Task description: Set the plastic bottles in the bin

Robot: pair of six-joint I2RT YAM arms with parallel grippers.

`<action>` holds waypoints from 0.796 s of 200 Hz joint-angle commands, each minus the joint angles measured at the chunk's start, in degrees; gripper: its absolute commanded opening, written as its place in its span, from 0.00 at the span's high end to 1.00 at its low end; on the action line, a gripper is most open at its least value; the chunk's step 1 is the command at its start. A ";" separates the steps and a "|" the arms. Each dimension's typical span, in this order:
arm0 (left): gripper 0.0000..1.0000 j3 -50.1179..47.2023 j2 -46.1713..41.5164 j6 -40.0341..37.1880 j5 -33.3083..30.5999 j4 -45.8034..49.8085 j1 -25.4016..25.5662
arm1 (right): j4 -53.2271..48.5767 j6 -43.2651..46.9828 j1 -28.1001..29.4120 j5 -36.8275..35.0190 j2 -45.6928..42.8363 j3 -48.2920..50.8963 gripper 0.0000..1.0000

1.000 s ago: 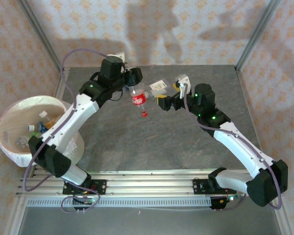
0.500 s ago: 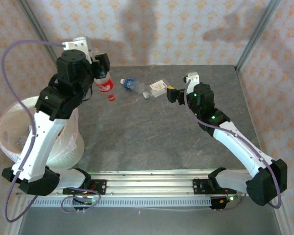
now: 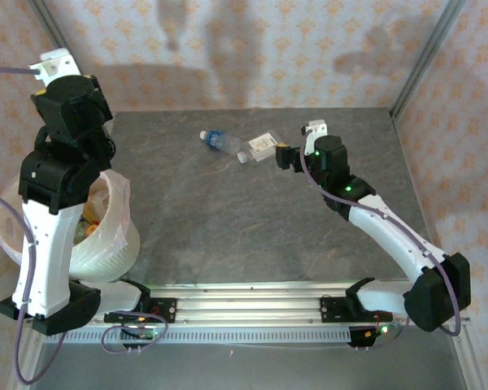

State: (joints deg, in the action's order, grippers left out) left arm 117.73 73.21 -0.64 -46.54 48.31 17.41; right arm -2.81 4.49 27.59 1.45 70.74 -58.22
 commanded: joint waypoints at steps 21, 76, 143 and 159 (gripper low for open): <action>0.52 1.45 -2.87 -5.60 -16.38 4.64 -3.26 | -0.94 -1.81 0.27 0.26 1.96 -3.27 0.01; 0.51 -9.09 -8.73 0.69 -19.67 12.16 -11.89 | -1.49 -2.69 0.32 1.10 4.58 -5.97 0.01; 0.51 -19.07 -11.22 8.93 -3.32 17.32 -30.92 | -2.06 -3.94 0.27 1.76 6.29 -6.51 0.00; 0.51 -20.50 -10.77 9.08 0.85 17.80 -36.47 | -2.55 -3.57 0.27 1.80 6.47 -6.83 0.00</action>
State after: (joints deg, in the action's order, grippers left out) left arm 99.13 61.73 5.34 -52.71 62.50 -13.15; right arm -4.01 1.45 27.59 2.98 76.64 -62.98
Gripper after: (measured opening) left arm 0.592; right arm 0.995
